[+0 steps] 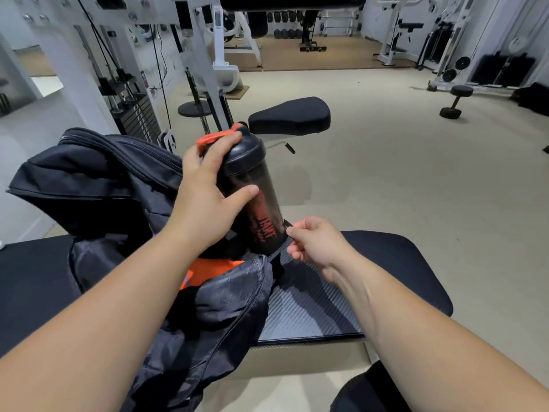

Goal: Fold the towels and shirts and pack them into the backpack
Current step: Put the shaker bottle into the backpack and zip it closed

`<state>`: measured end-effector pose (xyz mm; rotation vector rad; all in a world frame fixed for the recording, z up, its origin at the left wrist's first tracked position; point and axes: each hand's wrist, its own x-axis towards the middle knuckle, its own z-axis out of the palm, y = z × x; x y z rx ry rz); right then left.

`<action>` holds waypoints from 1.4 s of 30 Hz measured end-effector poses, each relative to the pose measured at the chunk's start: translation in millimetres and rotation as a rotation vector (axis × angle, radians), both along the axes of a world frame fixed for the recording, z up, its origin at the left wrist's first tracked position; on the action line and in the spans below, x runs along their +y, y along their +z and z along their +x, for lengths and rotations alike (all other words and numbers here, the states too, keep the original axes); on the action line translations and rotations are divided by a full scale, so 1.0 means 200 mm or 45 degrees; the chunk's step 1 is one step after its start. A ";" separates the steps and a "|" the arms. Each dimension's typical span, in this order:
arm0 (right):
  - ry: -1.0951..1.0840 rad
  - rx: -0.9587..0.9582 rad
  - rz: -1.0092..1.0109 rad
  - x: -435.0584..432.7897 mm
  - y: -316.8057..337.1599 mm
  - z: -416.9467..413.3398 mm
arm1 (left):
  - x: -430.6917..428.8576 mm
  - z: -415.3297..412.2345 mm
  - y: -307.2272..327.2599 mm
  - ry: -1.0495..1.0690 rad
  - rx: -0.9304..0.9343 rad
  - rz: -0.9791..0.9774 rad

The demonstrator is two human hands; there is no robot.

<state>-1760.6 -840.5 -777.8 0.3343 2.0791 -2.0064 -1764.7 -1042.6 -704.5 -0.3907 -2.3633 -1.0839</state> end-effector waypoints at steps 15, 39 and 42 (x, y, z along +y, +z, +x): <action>-0.074 0.074 0.101 -0.05 -0.02 -0.02 | 0.09 0.21 -0.20 0.252 0.024 0.234; -0.211 -0.081 -0.315 -0.07 -0.04 -0.02 | 0.12 0.11 -0.11 0.201 -0.030 -0.320; -0.179 -0.080 -0.289 -0.07 -0.04 -0.03 | 0.12 0.13 -0.15 0.220 -0.031 -0.303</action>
